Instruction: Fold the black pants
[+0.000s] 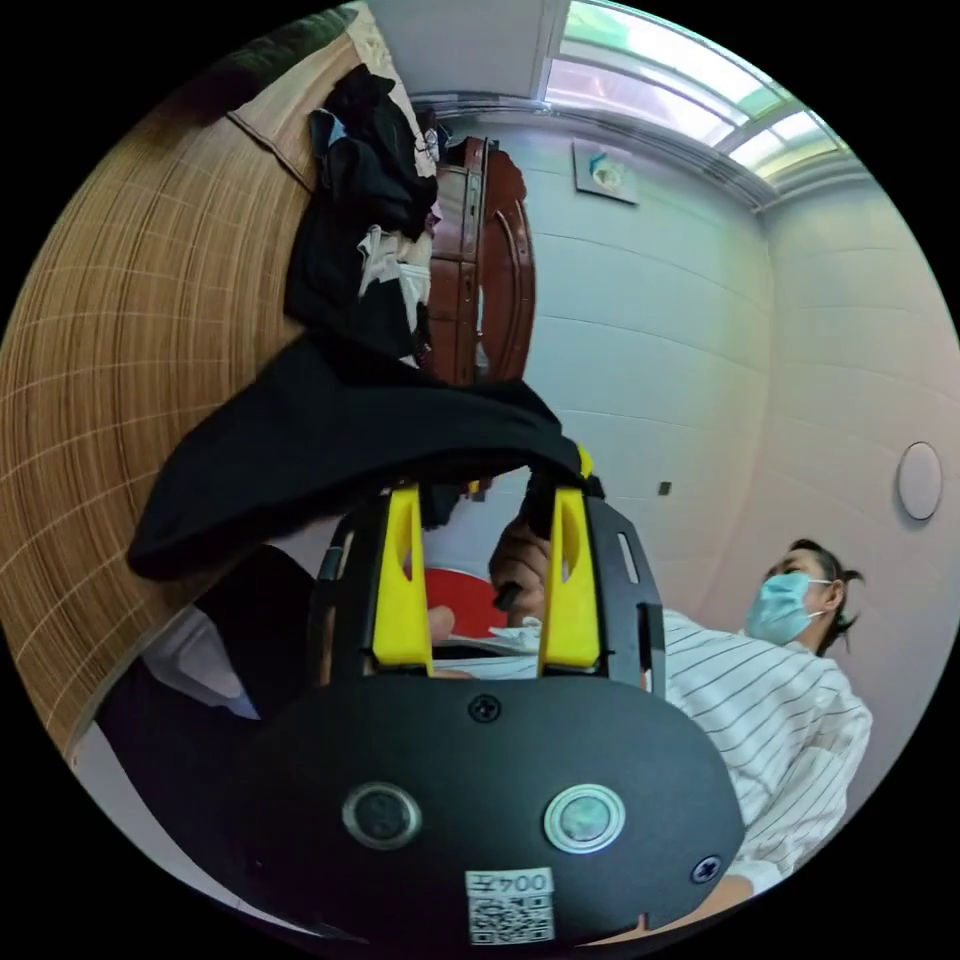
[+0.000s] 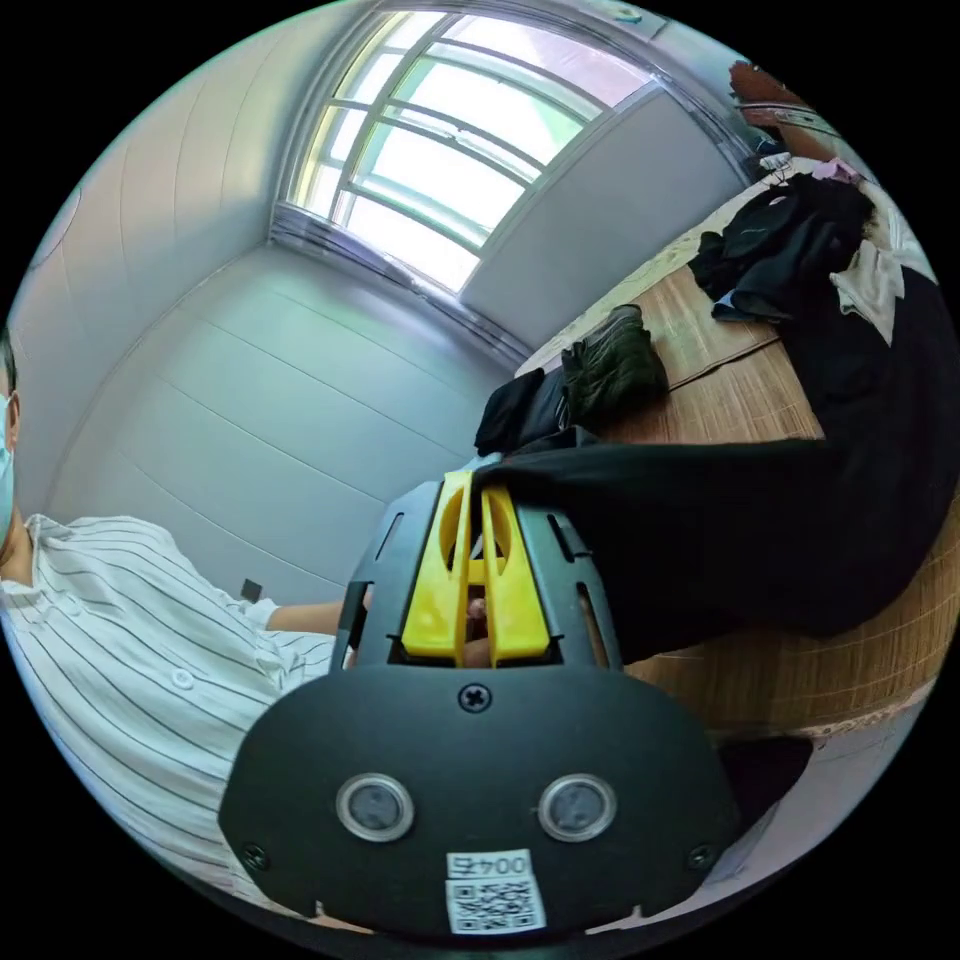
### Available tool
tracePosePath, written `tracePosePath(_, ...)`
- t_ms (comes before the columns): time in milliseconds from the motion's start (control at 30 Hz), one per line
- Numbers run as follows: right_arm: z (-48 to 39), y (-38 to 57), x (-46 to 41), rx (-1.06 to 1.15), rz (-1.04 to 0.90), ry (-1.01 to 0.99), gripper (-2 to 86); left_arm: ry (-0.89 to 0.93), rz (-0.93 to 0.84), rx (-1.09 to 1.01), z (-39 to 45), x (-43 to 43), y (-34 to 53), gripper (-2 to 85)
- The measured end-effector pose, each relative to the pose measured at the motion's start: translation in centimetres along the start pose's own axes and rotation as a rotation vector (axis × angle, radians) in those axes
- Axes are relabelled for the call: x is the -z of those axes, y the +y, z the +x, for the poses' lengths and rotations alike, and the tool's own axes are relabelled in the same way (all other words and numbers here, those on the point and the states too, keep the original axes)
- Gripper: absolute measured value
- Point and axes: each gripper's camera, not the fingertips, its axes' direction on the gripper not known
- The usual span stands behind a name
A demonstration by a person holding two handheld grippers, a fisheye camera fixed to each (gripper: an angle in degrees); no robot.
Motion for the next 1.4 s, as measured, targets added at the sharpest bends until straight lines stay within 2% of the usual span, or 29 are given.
tracePosePath(133,-2.4,1.8,-3.0,-0.077,0.057,0.011,-0.7,0.003,-0.024,0.017,1.0,3.5,0.5,17.7)
tracePosePath(200,-3.2,3.2,-3.5,-0.132,0.148,0.000,-0.7,0.055,-0.044,0.065,0.5,4.7,0.6,18.1)
tracePosePath(333,-2.9,4.8,-2.5,-0.243,0.360,-0.043,-0.7,-0.047,-0.106,0.100,-0.6,6.0,0.4,18.5)
tracePosePath(400,-3.2,5.1,-2.9,-0.269,0.447,-0.016,-0.7,-0.027,-0.068,0.173,-2.3,6.9,0.1,19.1)
tracePosePath(533,-6.0,3.7,-8.6,-0.191,0.317,0.046,-0.5,0.013,-0.119,0.154,-1.7,2.8,-1.5,21.5)
tracePosePath(600,-8.8,2.9,-14.5,-0.092,0.155,0.082,-0.3,0.110,-0.175,0.140,-1.6,-2.2,-2.4,22.8)
tracePosePath(667,-10.9,2.7,-18.9,-0.010,0.023,0.135,-0.1,0.191,-0.148,0.140,-1.8,-5.1,-2.5,22.5)
tracePosePath(733,-12.3,2.7,-21.1,0.040,0.033,0.215,0.3,0.131,-0.132,0.150,-3.0,-6.3,-2.4,19.2)
tracePosePath(800,-12.2,2.2,-23.9,0.049,-0.061,0.228,1.2,0.074,-0.119,0.170,-5.5,-6.8,-1.6,12.5)
tracePosePath(900,-13.0,3.1,-28.0,0.114,-0.130,0.302,3.0,-0.077,-0.105,0.137,-7.6,-8.2,0.2,9.2)
tracePosePath(1033,-12.6,3.6,-31.0,0.065,-0.140,0.327,3.5,-0.243,-0.090,0.082,-9.8,-10.2,2.5,7.5)
tracePosePath(1133,-11.2,3.7,-30.3,-0.055,-0.053,0.328,3.2,-0.366,-0.097,-0.021,-10.3,-12.0,3.5,7.0)
tracePosePath(1267,-9.6,3.7,-27.8,-0.173,0.066,0.286,10.4,-0.625,-0.314,-0.441,-7.2,-20.7,7.6,6.9)
tracePosePath(1400,-10.9,2.6,-29.0,-0.126,0.083,0.307,13.4,-0.827,-0.427,-0.866,-5.3,-30.8,15.9,6.8)
